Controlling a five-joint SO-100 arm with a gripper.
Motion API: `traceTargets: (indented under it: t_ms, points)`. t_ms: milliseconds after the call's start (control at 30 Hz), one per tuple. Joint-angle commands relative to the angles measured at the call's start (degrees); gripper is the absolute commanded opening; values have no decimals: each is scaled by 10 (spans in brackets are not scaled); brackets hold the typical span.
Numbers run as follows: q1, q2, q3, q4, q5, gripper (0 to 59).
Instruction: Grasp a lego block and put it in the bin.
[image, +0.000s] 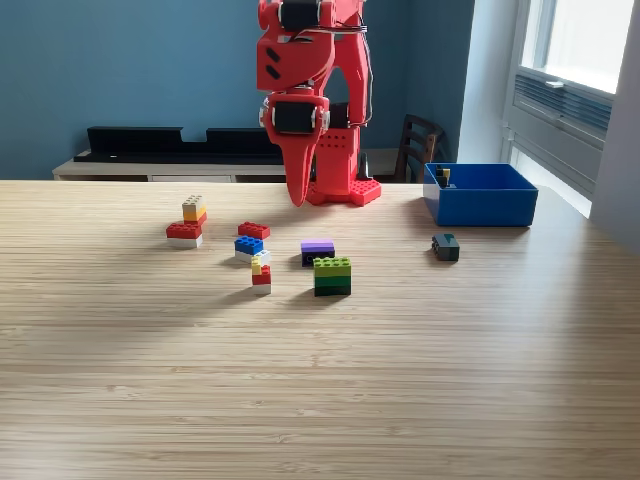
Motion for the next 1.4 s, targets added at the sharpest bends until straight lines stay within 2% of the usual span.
traceTargets:
  t_ms: [33, 400, 500, 633, 733, 900, 1033, 1400]
  points:
    - [74, 37, 13, -23, 26, 1]
    - [186, 37, 64, -51, 49, 1]
    - [194, 37, 68, -58, 46, 20]
    - [195, 36, 68, -60, 42, 175]
    - [194, 35, 66, -62, 41, 264]
    - [185, 33, 69, -70, 37, 325]
    - [173, 15, 76, -75, 36, 337]
    - [165, -138, 31, -74, 38, 321]
